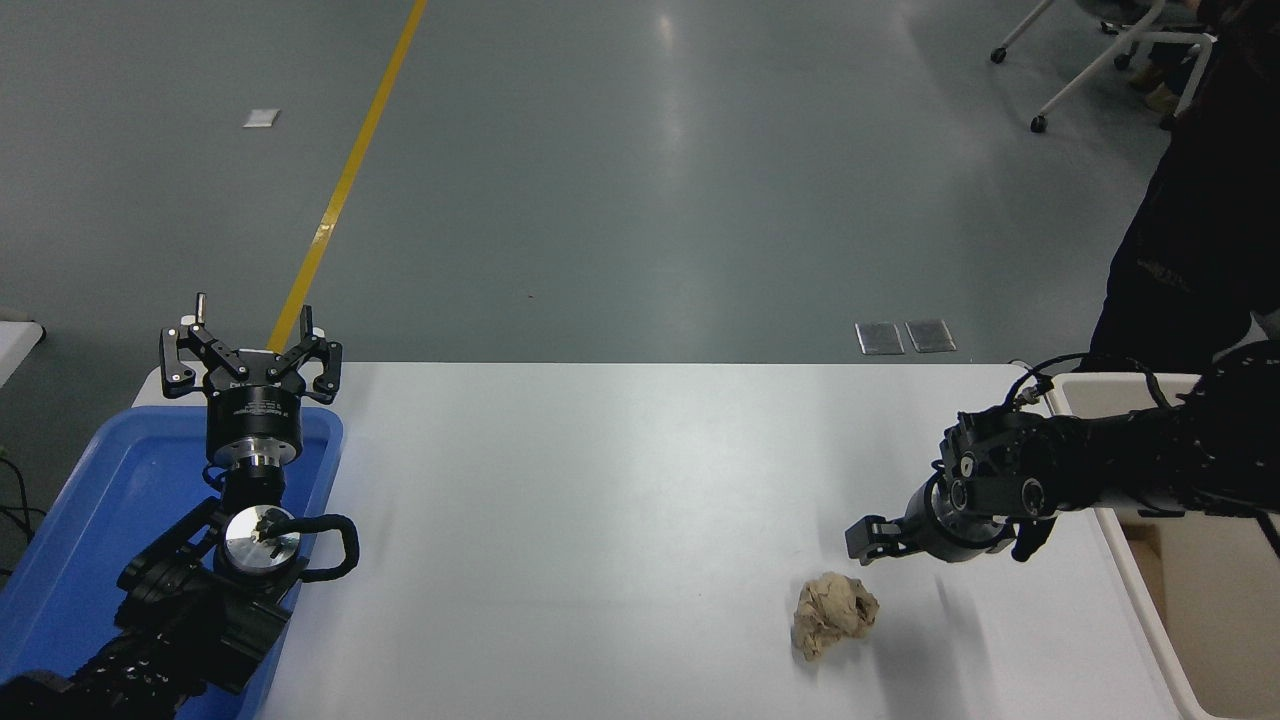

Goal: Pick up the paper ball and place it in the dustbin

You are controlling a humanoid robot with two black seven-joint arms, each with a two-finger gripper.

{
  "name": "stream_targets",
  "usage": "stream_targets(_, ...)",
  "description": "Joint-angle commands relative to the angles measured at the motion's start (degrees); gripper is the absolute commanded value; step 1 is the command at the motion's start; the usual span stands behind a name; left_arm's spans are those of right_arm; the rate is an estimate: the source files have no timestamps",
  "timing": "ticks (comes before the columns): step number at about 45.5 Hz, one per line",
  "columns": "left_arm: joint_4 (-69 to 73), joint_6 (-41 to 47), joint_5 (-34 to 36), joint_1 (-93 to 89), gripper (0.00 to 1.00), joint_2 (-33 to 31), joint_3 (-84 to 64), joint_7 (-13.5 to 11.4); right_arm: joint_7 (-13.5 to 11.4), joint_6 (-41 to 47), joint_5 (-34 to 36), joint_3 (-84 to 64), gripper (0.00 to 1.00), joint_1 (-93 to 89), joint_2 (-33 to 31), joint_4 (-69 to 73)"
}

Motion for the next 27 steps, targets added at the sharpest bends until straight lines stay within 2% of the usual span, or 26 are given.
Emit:
stream_targets(1,0.0,0.0,0.0,0.0,0.99,0.0,0.0,0.0,0.0,-0.7,0.3,0.9,1.0,-4.4,2.9,-4.8)
stream_targets(11,0.0,0.0,-0.1,0.0,0.99,0.0,0.0,0.1,-0.1,-0.3,0.8,1.6,1.0,-2.4,4.8,-3.8)
stream_targets(16,-0.1,0.0,0.0,0.0,0.99,0.0,-0.1,0.1,-0.1,0.4,0.9,2.1,1.0,2.9,3.8,-1.6)
stream_targets(27,-0.1,0.0,0.0,0.0,0.99,0.0,0.0,0.1,-0.4,3.4,2.0,1.4,1.0,23.5,-5.7,16.8)
